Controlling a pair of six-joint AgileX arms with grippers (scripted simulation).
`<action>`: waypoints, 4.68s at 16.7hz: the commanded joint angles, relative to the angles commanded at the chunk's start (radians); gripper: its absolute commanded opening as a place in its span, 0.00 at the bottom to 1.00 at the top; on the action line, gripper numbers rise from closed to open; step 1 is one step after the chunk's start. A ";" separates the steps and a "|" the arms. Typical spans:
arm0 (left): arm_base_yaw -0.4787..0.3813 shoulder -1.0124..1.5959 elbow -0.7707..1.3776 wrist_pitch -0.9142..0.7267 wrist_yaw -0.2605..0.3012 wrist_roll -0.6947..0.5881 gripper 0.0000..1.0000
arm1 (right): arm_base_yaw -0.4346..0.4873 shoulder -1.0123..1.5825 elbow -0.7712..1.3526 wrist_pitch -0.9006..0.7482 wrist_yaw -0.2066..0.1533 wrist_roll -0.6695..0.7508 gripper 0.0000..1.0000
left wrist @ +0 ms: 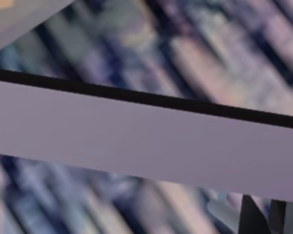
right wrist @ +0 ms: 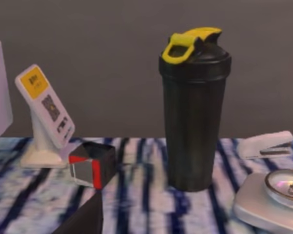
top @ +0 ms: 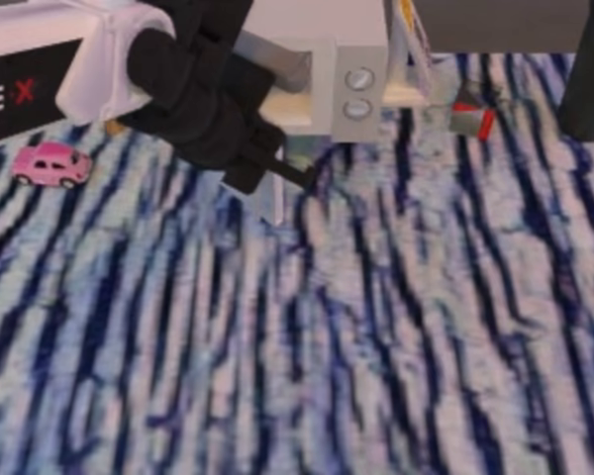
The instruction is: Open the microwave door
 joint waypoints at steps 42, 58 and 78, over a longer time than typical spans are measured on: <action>0.060 -0.057 -0.070 -0.007 0.093 0.164 0.00 | 0.000 0.000 0.000 0.000 0.000 0.000 1.00; 0.060 -0.057 -0.070 -0.007 0.093 0.164 0.00 | 0.000 0.000 0.000 0.000 0.000 0.000 1.00; 0.132 -0.094 -0.110 -0.044 0.189 0.349 0.00 | 0.000 0.000 0.000 0.000 0.000 0.000 1.00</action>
